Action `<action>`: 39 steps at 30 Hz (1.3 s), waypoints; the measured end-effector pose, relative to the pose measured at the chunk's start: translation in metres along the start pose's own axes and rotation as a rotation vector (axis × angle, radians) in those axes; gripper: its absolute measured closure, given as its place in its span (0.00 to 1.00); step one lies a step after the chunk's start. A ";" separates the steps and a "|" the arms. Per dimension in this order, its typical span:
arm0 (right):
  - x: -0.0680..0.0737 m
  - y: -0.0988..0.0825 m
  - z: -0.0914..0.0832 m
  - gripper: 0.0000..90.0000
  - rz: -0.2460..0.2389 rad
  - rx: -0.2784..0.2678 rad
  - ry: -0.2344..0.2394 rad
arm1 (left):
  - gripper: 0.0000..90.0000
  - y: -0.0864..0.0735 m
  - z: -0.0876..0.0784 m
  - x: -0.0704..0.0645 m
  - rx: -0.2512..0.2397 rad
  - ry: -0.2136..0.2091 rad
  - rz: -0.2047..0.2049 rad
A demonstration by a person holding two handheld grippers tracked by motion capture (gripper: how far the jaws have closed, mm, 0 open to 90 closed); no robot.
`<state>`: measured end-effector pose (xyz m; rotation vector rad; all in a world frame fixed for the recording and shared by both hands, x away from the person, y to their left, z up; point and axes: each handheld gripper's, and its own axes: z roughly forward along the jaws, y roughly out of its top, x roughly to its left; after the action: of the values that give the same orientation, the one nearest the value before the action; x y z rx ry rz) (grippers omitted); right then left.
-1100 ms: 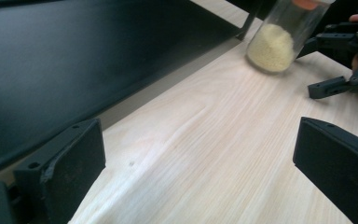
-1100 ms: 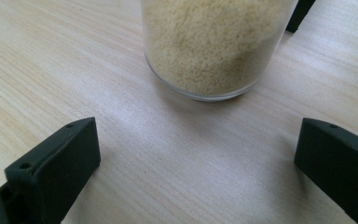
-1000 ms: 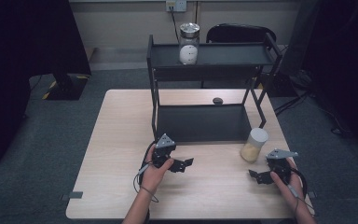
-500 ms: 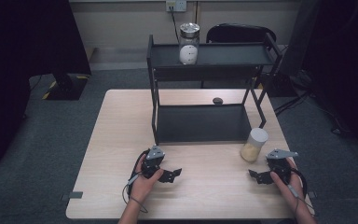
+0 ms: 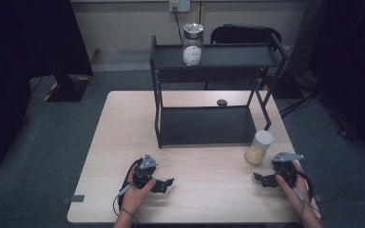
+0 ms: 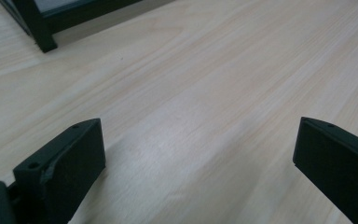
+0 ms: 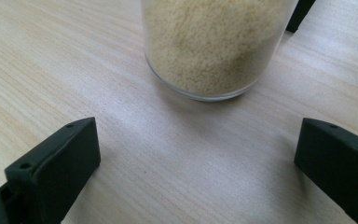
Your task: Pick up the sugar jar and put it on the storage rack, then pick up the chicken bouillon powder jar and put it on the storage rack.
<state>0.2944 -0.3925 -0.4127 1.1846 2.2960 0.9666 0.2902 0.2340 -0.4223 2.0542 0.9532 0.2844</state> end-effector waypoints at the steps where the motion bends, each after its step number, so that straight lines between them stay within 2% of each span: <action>1: 0.000 0.000 0.000 0.00 0.000 0.000 0.000 | 0.02 0.001 -0.001 0.000 0.014 0.002 0.004; 7: 0.000 0.000 0.000 0.00 0.000 0.000 0.000 | 0.02 0.001 -0.006 -0.007 0.063 0.036 0.055; 9: 0.000 0.000 0.000 0.00 -0.001 0.001 0.000 | 0.02 0.003 -0.007 -0.010 0.084 0.053 0.089; 10: 0.000 0.000 0.000 0.00 0.000 0.001 0.000 | 0.01 0.002 -0.006 -0.011 0.089 0.057 0.112; 12: 0.000 0.000 0.000 0.00 -0.001 0.001 0.000 | 0.00 -0.002 -0.007 -0.011 0.077 0.056 0.120; 27: -0.005 0.001 0.000 0.00 -0.013 0.003 0.018 | 0.00 -0.002 -0.007 -0.011 0.074 0.057 0.118; 33: -0.009 0.006 -0.001 0.02 0.004 0.006 0.028 | 0.00 -0.002 -0.007 -0.011 0.073 0.057 0.118; 39: -0.010 0.012 -0.003 0.02 0.002 -0.006 0.010 | 0.00 -0.002 -0.007 -0.011 0.073 0.058 0.117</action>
<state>0.3050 -0.3969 -0.4014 1.1830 2.2981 0.9819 0.2777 0.2309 -0.4181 2.1833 0.8908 0.3780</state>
